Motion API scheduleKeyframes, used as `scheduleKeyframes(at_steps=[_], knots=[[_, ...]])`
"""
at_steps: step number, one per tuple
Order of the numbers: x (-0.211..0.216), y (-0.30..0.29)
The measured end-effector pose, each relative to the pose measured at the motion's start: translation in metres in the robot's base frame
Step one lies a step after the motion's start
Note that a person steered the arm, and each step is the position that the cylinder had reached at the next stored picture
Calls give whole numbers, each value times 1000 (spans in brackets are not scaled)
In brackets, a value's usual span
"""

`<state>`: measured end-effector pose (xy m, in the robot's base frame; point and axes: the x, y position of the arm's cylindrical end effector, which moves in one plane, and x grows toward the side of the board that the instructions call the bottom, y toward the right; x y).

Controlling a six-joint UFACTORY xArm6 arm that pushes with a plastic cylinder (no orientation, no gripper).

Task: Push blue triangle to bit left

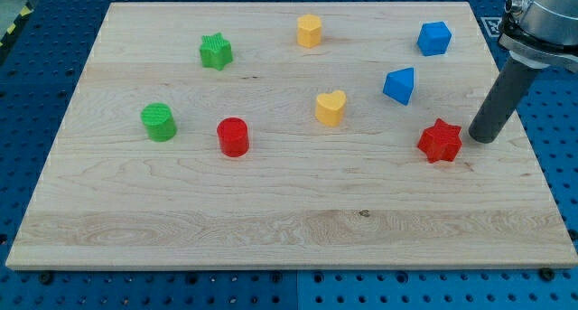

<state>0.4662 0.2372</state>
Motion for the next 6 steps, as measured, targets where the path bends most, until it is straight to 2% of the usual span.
scheduleKeyframes(at_steps=[2,3,4,5,6], knots=[[2,0],[-31,-2],[-86,-45],[-62,-142],[9,-179]])
